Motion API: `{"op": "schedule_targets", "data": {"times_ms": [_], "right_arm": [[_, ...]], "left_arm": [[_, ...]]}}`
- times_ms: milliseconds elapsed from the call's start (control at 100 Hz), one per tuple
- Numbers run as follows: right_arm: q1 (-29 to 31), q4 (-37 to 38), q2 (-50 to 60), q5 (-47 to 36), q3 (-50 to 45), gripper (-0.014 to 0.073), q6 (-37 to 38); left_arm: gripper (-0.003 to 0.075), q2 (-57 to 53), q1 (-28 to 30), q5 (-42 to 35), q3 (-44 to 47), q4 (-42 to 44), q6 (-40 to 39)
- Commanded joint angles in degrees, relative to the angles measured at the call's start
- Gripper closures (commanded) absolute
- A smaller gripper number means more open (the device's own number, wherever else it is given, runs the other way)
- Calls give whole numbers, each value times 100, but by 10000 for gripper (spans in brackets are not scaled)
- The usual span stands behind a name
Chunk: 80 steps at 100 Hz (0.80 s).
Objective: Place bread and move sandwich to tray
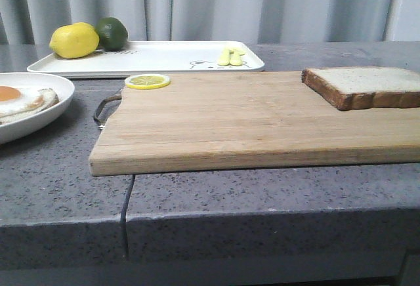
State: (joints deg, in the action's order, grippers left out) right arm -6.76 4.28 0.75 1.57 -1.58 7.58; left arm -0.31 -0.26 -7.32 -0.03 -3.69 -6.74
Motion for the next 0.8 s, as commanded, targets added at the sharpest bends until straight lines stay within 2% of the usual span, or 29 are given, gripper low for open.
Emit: {"op": "schedule_targets", "data": {"times_ms": [0,110,230,470,690,790], "right_arm": [[40,33,94,-723,-1,655,-45],[40,-22,48,-635,130,655,1],[40,-428,-238,-59,560,655,112],[40,-491,-1339,1866,1938,655,106],[40,-428,-2077,1700,2489,654,106],[40,-428,-2472,1904,2752,617,106]], "left_arm": [[740,-167,-29,-631,40,-13,-39],[740,-167,-29,-451,-204,-13,-39],[740,-25,-29,-29,-594,-13,-39],[740,523,-29,260,-1228,10,-39],[740,948,-29,308,-1511,10,-39],[740,1054,-29,275,-1540,10,-39]]}}
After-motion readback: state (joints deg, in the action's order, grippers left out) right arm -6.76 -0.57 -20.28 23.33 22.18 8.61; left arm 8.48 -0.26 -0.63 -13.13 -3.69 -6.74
